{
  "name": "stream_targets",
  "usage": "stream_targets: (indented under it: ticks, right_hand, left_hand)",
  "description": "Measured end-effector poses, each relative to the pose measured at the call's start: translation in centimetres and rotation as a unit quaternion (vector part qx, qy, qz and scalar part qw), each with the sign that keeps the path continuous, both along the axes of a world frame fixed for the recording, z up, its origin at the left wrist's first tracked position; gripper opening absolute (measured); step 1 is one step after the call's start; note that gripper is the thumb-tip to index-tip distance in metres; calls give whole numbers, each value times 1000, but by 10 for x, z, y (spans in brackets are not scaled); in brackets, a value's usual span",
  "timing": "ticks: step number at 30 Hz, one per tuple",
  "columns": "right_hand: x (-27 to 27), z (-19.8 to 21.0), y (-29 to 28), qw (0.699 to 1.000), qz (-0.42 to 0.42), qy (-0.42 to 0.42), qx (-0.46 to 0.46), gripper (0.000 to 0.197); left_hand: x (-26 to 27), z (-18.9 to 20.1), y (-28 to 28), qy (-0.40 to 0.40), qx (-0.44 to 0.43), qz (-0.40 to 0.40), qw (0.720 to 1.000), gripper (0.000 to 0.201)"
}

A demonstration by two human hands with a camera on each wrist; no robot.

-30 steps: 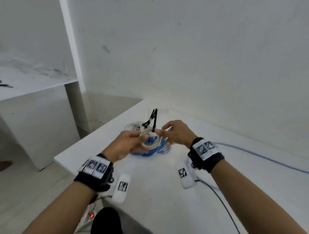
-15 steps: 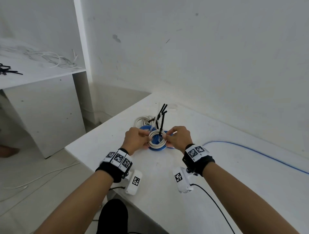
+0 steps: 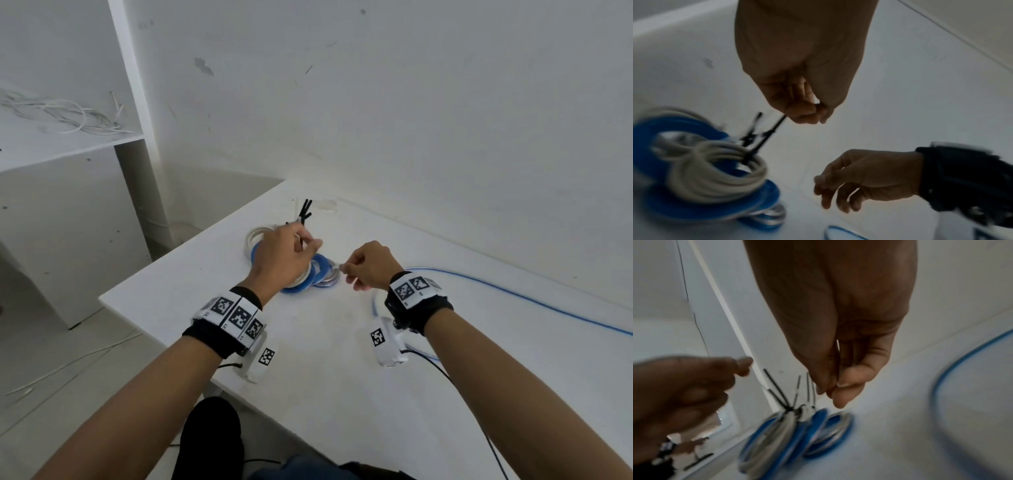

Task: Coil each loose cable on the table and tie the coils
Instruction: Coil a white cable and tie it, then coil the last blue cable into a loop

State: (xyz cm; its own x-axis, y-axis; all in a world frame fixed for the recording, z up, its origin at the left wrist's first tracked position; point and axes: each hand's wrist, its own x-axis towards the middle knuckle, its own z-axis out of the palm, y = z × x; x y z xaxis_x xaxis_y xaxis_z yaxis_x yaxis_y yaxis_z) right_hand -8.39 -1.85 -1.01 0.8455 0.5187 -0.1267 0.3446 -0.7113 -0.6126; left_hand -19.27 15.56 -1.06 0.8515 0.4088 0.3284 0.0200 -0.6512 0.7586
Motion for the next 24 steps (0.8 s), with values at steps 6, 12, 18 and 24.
stream_targets:
  ticks: [6, 12, 18, 24]
  right_hand:
    - [16, -12, -80, 991, -49, -45, -114, 27]
    - [33, -31, -159, 990, -109, 10, -90, 21]
    - [54, -43, -194, 993, -114, 26, -18, 13]
    - [74, -60, -193, 982, -175, 22, 65, 41]
  left_hand:
    - [29, -15, -91, 196, 85, -295, 931, 18]
    - [60, -36, -142, 287, 217, -399, 844, 47]
    - [78, -25, -143, 196, 252, -411, 854, 9]
    - [85, 3, -128, 96, -90, -389, 912, 22]
